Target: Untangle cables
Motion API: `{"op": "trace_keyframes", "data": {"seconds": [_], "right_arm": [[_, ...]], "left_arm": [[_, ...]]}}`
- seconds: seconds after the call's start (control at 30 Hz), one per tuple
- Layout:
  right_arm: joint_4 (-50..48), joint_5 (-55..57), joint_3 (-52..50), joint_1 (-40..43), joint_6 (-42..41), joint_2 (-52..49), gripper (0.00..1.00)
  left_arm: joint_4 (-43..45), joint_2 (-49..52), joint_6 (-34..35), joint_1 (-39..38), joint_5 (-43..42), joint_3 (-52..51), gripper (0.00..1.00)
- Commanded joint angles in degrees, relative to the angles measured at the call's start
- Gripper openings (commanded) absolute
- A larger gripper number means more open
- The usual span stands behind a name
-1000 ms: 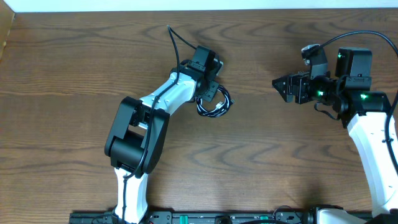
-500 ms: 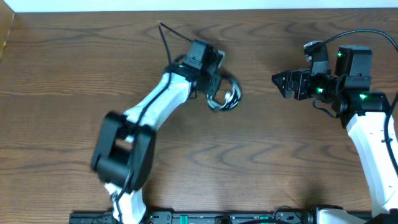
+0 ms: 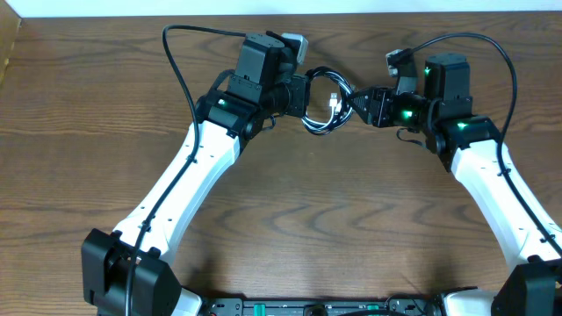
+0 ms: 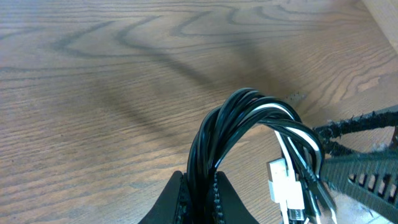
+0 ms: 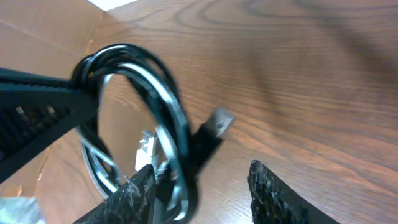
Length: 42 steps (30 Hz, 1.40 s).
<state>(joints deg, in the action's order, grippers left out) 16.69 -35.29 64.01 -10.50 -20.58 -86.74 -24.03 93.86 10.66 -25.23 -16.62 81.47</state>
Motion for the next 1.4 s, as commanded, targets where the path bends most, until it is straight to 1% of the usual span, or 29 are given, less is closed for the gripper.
{"op": "trace_keyframes", "data": {"seconds": [0.0,0.03,0.07,0.1,0.17,0.2,0.27,0.37,0.4,0.43,0.53,0.6,0.67,0.73,0.8,0.83,0.87,0.9,0.93,0.97,1.03,1.1,1.17,1.2,1.27,1.3,1.33,1.37], "right_arm": [[-0.2,-1.8,0.7,-1.6,-0.6,-0.3,0.41],[0.0,0.4,0.7,-2.3,-1.2,-1.0,0.37],[0.3,3.2,0.6,-2.8,-2.9,-1.8,0.34],[0.6,6.4,0.6,-3.5,-5.2,-3.1,0.30],[2.1,15.6,0.6,-3.9,-12.1,-7.2,0.16],[3.2,19.9,0.6,-3.5,-14.1,-9.3,0.09],[6.3,24.9,0.6,-2.0,-15.7,-11.4,0.06],[10.6,28.3,0.6,0.5,-14.6,-11.8,0.04],[10.7,27.3,0.6,1.3,-12.0,-11.8,0.04],[10.8,24.2,0.6,2.1,-8.3,-11.8,0.02],[10.9,18.5,0.6,3.2,-5.1,-11.8,0.01],[10.0,10.3,0.7,3.9,-1.8,-11.7,0.01],[8.6,-1.2,1.0,4.3,4.3,-11.5,0.01],[8.5,-7.3,1.7,4.3,8.5,-10.2,0.01],[8.5,-10.3,1.8,4.4,10.5,-8.0,0.01],[9.6,-10.4,1.8,5.0,10.6,-5.9,0.01],[10.1,-10.4,1.8,5.3,10.6,-5.4,0.01],[10.7,-10.4,1.8,5.9,10.6,-5.0,0.01],[11.1,-10.4,1.8,6.1,10.6,-5.0,0.01],[11.9,-11.3,1.8,6.5,10.6,-5.0,0.01],[12.2,-13.2,1.8,6.4,11.1,-5.0,0.01],[12.4,-13.2,1.8,6.3,11.0,-5.0,0.01],[12.4,-13.6,1.8,6.3,11.0,-5.0,0.01],[12.4,-13.6,1.8,6.3,11.0,-5.0,0.01],[12.5,-13.6,1.8,6.3,11.0,-5.0,0.01],[12.6,-13.6,1.8,6.0,11.0,-5.0,0.01],[12.6,-13.5,1.8,5.9,11.0,-5.0,0.01],[12.6,-12.7,1.8,5.9,10.5,-5.0,0.01]], "left_arm": [[0.2,0.3,3.3,0.0,-1.0,0.5,0.07],[0.2,0.3,3.6,0.0,-1.8,0.5,0.07],[0.3,0.3,3.7,0.0,-3.6,0.5,0.07],[0.4,0.3,3.6,0.0,-5.6,0.5,0.07],[0.6,0.3,3.7,0.0,-11.7,0.5,0.07],[0.6,0.2,3.6,0.0,-14.3,0.5,0.08],[0.6,0.1,3.6,0.2,-17.2,0.5,0.07],[0.6,-0.2,3.6,0.9,-17.5,0.5,0.07],[0.7,-0.2,3.6,0.9,-17.5,0.5,0.08],[0.8,-0.1,3.6,0.9,-17.5,0.5,0.08],[0.8,0.3,3.6,0.9,-17.2,0.5,0.07],[0.8,1.6,3.6,0.9,-17.0,0.5,0.07],[0.8,3.0,3.6,0.9,-17.0,0.5,0.07],[0.8,5.5,3.6,0.9,-17.0,0.5,0.08],[0.8,7.5,3.5,0.9,-17.0,0.5,0.08],[0.8,8.9,3.4,0.9,-17.0,0.5,0.14],[0.8,9.4,3.4,0.9,-16.9,0.5,0.17],[0.8,10.1,3.4,0.9,-16.0,0.5,0.24],[0.8,10.5,3.4,0.9,-15.0,0.5,0.25],[0.8,11.5,3.4,0.9,-12.8,0.5,0.30],[0.8,13.8,3.4,0.9,-12.3,0.5,0.38],[0.8,16.6,3.5,0.5,-12.3,0.5,0.50],[1.0,18.7,3.7,-0.3,-12.5,0.5,0.56],[1.4,19.3,3.7,-0.9,-12.5,0.5,0.57],[3.0,19.6,4.4,-1.5,-12.5,0.5,0.57],[4.6,19.6,5.4,-1.8,-12.5,0.5,0.43],[5.7,19.6,6.1,-1.9,-12.5,0.5,0.10],[6.7,19.6,7.2,-1.9,-12.5,0.5,0.07]]}}
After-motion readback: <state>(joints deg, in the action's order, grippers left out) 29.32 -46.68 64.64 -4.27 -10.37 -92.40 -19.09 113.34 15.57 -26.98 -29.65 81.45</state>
